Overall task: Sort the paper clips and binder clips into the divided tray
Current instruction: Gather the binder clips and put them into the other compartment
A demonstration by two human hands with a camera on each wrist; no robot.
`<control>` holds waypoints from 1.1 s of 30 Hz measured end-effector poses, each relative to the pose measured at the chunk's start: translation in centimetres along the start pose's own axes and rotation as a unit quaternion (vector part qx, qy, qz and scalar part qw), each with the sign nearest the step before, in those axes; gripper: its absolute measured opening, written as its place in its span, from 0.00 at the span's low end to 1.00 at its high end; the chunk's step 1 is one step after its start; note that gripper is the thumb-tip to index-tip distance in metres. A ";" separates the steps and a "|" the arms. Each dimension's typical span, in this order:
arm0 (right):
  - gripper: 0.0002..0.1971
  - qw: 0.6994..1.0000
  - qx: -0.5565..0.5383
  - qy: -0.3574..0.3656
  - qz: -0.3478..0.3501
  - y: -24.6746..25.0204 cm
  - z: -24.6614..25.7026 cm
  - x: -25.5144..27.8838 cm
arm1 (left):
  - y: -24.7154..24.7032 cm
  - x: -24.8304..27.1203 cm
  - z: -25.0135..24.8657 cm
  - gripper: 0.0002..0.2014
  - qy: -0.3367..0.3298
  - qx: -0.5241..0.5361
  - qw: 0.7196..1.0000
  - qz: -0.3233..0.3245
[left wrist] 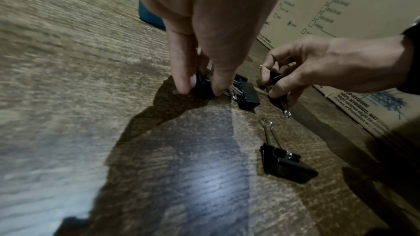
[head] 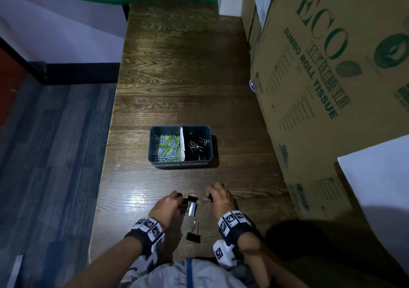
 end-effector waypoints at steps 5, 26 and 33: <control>0.03 0.994 -0.047 -0.103 -0.002 1.0 -1.4 -0.1 | 0.3 -0.1 -0.3 0.09 -0.015 -0.024 1.000 0.004; 0.09 0.947 -0.219 0.020 -0.235 11.4 3.2 -6.2 | 15.2 -5.3 -3.3 0.09 -0.020 0.128 0.959 -0.252; 0.19 0.994 -0.059 0.054 0.076 2.4 2.7 -2.2 | 14.0 -4.8 -3.5 0.07 -0.044 0.050 0.972 -0.226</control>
Point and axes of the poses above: each hand's wrist, its own x-axis away from the middle knuckle, its own y-axis out of the back of the hand, z = x × y, the point moved 7 cm from there along -x, towards the middle knuckle, and after that the axes turned 8 degrees about -z, right-handed, at the moved point
